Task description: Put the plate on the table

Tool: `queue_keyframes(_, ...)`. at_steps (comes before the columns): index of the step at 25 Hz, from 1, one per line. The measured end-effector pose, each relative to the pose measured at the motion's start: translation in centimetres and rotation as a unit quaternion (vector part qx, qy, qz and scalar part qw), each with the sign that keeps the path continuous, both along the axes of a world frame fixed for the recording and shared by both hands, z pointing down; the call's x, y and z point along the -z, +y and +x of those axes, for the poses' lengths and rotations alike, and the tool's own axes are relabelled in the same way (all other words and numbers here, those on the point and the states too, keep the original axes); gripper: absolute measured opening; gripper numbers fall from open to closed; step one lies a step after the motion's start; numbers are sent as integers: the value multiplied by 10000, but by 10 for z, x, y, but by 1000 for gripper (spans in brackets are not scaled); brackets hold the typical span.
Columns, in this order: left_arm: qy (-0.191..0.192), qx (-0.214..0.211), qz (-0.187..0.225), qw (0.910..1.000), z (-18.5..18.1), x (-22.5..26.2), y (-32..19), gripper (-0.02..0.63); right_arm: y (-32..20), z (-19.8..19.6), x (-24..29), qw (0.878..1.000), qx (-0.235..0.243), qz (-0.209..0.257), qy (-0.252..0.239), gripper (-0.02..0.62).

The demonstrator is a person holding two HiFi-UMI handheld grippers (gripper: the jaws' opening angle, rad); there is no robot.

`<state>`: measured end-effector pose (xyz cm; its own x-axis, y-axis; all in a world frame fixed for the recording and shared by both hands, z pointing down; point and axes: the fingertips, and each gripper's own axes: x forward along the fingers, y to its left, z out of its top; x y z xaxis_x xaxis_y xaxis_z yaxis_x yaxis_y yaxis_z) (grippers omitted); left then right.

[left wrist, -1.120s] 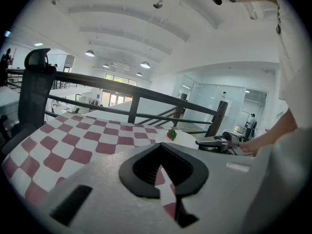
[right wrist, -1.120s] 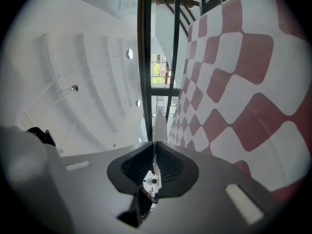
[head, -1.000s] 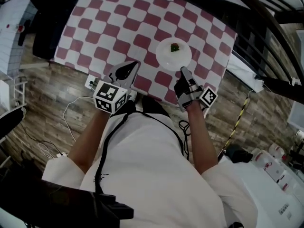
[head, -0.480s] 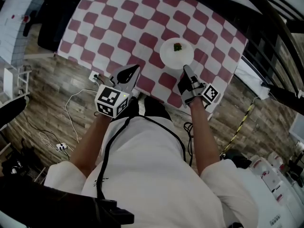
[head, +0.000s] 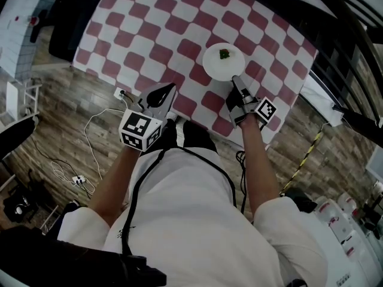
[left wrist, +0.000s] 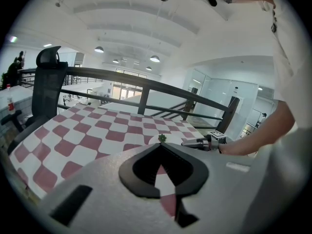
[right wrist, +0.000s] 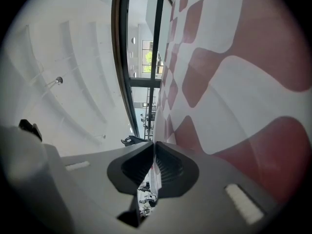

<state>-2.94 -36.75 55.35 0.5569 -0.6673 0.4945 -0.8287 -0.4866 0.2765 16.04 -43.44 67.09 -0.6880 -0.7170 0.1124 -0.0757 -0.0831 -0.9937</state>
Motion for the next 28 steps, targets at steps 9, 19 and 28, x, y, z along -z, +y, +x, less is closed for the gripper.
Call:
queue_keyframes(9, -12, 59, -75, 10000, -2, -6, 2, 8, -12, -6, -15, 9994, 31, -280, 183, 22)
queue_keyframes(19, -14, 64, -144, 9999, -9, -9, 1, 8, -23, -6, -32, 9952, -151, -846, 468, 17)
queue_keyframes(28, -15, 39, -143, 9999, -15, -8, -1, 8, -26, -6, -44, 9876, -267, -1249, 913, 23)
